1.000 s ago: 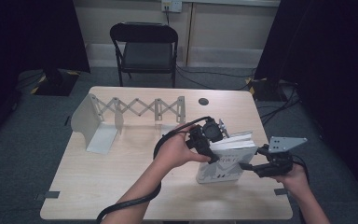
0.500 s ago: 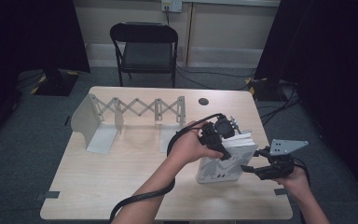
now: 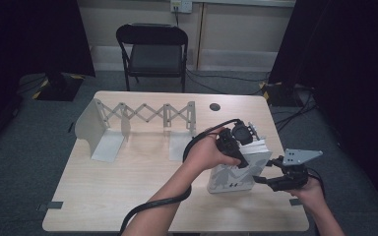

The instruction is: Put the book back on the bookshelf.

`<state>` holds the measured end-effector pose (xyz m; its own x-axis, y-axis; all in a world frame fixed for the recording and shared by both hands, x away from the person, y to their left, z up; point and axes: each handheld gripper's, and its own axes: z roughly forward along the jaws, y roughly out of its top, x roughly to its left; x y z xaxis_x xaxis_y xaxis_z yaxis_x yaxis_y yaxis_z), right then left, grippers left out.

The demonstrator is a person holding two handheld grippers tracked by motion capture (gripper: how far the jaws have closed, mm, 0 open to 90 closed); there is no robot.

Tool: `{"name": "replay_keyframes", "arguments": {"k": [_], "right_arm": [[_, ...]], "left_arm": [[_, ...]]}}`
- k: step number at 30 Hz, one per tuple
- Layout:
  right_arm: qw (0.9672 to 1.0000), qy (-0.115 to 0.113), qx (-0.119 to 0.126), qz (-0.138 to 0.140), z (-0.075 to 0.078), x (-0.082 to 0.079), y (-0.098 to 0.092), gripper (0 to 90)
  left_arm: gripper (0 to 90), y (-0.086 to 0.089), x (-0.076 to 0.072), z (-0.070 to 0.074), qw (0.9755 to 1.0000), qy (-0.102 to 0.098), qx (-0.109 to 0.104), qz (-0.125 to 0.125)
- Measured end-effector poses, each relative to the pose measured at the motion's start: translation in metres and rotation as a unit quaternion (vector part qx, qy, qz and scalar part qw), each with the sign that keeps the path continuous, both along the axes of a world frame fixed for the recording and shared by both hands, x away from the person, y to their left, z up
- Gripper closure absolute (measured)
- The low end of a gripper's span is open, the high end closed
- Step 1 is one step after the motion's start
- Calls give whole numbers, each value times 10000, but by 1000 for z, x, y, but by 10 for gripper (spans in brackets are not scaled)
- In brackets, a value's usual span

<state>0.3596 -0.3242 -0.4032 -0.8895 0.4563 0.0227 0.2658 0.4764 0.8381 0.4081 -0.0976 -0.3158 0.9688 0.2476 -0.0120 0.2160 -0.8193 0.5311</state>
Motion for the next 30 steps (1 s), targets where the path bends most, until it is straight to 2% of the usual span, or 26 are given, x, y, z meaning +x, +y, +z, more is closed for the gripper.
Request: {"name": "replay_keyframes", "arguments": {"k": [10, 14, 22, 25, 26, 30], "right_arm": [[10000, 16, 16, -27, -4, 1, 2, 346], [10000, 21, 13, -25, -4, 0, 2, 346], [10000, 13, 22, -22, -4, 0, 1, 347], [10000, 9, 35, -29, -4, 0, 2, 346], [10000, 8, 29, -26, -5, 0, 2, 347], [10000, 21, 76, 11, -5, -2, 0, 362]], "left_arm": [[398, 2, -1, -1, 9995, -188, -47, -230], [397, 2, 1, -1, 9996, -127, -59, -245], [384, -1, 3, 0, 9993, -151, 5, -340], [405, -1, 2, 0, 9994, -120, -8, -338], [469, 0, 1, 1, 9993, -13, -30, -367], [512, -2, -5, 3, 9997, 0, 44, -231]]}}
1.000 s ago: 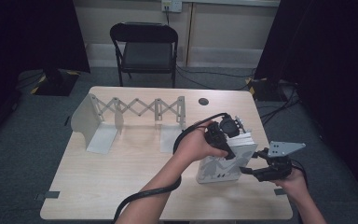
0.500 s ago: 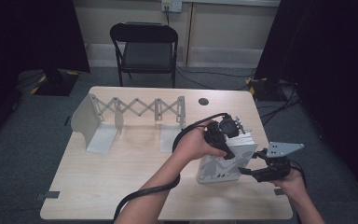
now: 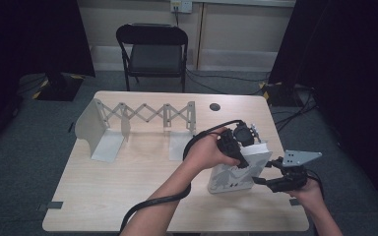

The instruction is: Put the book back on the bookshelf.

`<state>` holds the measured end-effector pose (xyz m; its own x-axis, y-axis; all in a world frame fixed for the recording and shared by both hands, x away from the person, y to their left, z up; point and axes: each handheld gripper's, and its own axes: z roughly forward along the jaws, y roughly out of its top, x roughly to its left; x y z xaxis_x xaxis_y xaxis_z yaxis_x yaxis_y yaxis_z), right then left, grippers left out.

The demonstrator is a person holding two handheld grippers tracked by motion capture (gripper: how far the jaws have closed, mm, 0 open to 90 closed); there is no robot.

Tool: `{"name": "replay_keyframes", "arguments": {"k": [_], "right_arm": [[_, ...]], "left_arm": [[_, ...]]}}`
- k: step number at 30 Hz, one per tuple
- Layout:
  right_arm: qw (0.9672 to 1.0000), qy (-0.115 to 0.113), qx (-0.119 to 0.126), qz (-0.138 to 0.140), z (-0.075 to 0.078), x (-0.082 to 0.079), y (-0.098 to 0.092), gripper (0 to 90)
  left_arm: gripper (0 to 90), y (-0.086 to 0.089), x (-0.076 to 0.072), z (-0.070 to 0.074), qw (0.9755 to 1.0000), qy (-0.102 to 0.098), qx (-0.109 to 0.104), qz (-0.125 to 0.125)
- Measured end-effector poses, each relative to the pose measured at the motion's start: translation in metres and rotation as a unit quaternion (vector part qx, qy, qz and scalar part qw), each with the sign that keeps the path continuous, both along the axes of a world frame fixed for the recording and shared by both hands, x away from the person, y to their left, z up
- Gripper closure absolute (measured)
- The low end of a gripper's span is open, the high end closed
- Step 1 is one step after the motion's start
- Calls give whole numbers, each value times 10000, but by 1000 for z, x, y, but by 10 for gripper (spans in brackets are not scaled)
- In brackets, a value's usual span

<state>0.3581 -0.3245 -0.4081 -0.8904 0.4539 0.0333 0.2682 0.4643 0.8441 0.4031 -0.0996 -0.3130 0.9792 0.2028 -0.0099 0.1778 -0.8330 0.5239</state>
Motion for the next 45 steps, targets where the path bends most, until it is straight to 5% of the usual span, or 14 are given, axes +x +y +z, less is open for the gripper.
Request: {"name": "replay_keyframes", "arguments": {"k": [11, 16, 23, 32, 45], "right_arm": [[10000, -9, -6, -85, -10, 2, 9, 301], [10000, -26, -23, -79, -14, -1, 13, 294], [9999, 42, 27, -164, -21, -2, 6, 294], [9996, 122, 67, -242, -33, -5, 1, 294], [9996, 185, 39, -213, -44, -7, 8, 295]], "left_arm": [[519, 27, -9, 3, 9989, 90, 176, 419], [485, 25, -7, 5, 9993, -19, 189, 308], [400, 19, 1, 1, 9994, 104, 108, 313], [410, 15, 1, -4, 9988, 201, 402, 214], [457, 20, 1, -9, 9997, 53, 141, 208]]}}
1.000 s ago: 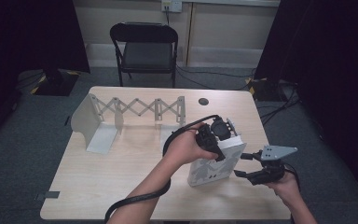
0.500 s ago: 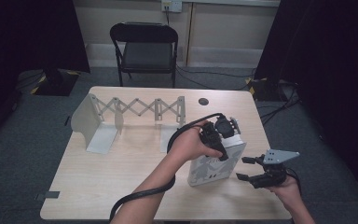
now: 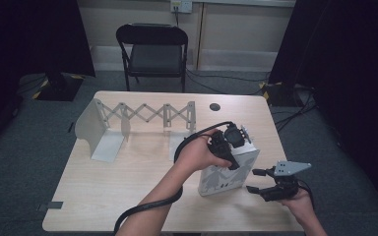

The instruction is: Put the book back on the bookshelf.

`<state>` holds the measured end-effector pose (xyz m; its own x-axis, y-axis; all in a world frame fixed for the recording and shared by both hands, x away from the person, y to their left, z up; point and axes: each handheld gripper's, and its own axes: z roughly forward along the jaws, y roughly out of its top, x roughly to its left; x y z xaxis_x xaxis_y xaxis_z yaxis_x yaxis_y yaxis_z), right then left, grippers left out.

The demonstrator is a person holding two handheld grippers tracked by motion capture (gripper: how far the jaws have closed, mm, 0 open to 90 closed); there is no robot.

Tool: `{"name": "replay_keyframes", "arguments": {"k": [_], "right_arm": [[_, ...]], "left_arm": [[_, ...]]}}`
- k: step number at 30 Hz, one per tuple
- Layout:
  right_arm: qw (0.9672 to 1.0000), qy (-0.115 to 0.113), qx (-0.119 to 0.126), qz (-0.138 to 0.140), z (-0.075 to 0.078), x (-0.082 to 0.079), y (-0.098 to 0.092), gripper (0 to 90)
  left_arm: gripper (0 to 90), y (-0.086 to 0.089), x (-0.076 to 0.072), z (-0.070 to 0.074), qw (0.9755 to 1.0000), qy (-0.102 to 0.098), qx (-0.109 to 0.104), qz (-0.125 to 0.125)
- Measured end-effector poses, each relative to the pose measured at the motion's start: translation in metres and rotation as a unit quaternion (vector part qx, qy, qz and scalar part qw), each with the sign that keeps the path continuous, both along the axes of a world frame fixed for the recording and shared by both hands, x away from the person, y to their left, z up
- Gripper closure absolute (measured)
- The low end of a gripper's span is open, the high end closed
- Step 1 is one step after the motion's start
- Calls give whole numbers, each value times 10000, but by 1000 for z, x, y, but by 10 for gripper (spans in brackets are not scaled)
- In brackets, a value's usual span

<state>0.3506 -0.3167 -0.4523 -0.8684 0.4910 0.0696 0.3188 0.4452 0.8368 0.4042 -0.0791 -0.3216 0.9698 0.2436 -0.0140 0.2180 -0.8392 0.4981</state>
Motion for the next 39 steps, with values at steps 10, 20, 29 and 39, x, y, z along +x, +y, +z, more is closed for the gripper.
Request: {"name": "replay_keyframes", "arguments": {"k": [10, 20, 29, 39], "right_arm": [[9997, 26, -228, -11, -13, -2, 4, 281], [9981, -50, -519, -332, -25, -3, 8, 214], [9937, -244, -1022, -401, -35, -4, 16, 154], [9915, -203, -1209, -438, -41, -5, 20, 153]], "left_arm": [[520, -1, -7, 1, 9999, -11, 19, 104], [531, 4, -10, 2, 9995, -25, 76, 308], [531, 16, -11, 6, 9986, -14, 169, 508], [531, 35, -9, 16, 9967, 103, 197, 778]]}}
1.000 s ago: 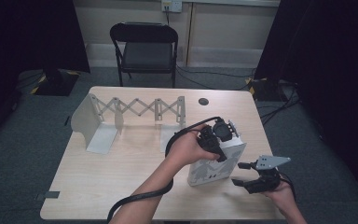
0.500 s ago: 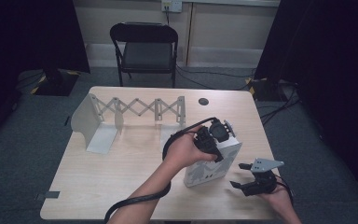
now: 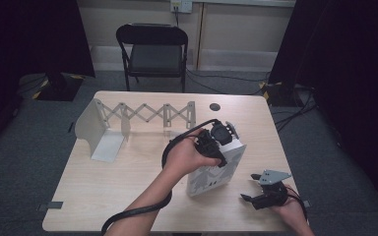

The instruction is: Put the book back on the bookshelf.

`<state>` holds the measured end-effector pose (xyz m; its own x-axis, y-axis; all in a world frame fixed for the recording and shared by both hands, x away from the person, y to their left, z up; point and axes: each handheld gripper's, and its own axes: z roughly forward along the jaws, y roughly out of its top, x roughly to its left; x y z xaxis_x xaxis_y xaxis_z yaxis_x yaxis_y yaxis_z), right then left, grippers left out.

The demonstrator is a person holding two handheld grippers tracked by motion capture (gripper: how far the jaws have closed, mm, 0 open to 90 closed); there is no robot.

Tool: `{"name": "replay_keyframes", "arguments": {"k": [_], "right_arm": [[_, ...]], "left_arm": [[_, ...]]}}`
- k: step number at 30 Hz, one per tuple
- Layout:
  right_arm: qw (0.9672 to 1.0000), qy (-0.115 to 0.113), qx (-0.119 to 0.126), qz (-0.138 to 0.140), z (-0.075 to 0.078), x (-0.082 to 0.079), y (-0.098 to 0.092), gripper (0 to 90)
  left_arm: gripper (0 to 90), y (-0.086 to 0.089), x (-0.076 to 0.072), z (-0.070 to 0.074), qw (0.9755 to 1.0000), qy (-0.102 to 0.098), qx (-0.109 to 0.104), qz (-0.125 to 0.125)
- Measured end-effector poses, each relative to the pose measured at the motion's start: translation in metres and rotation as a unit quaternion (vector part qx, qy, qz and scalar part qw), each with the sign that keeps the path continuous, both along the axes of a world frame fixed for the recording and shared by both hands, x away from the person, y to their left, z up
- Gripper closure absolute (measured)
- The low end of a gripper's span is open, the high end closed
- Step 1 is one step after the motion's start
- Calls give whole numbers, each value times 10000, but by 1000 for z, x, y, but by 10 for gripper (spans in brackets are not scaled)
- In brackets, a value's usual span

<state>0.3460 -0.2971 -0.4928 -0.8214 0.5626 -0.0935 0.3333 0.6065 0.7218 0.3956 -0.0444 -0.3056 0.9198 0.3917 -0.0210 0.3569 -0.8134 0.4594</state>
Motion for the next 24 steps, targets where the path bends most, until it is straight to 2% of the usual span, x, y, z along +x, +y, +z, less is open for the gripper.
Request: {"name": "replay_keyframes", "arguments": {"k": [14, 17, 20, 22, 24], "right_arm": [[9998, 29, 155, -125, -4, 0, -4, 138], [9994, 142, 246, -184, -6, 2, -6, 136], [9994, 156, 252, -187, -6, 2, -6, 141], [9982, 365, 336, -327, -6, 3, -7, 137], [9982, 352, 330, -366, -6, 2, -7, 136]], "left_arm": [[532, 17, 0, 7, 9997, 1, 139, 216], [532, 22, 0, 9, 9994, 37, 137, 309], [532, 25, 0, 9, 9992, 52, 131, 370], [531, 28, -1, 10, 9990, 80, 141, 418], [532, 31, -1, 11, 9987, 81, 116, 485]]}}
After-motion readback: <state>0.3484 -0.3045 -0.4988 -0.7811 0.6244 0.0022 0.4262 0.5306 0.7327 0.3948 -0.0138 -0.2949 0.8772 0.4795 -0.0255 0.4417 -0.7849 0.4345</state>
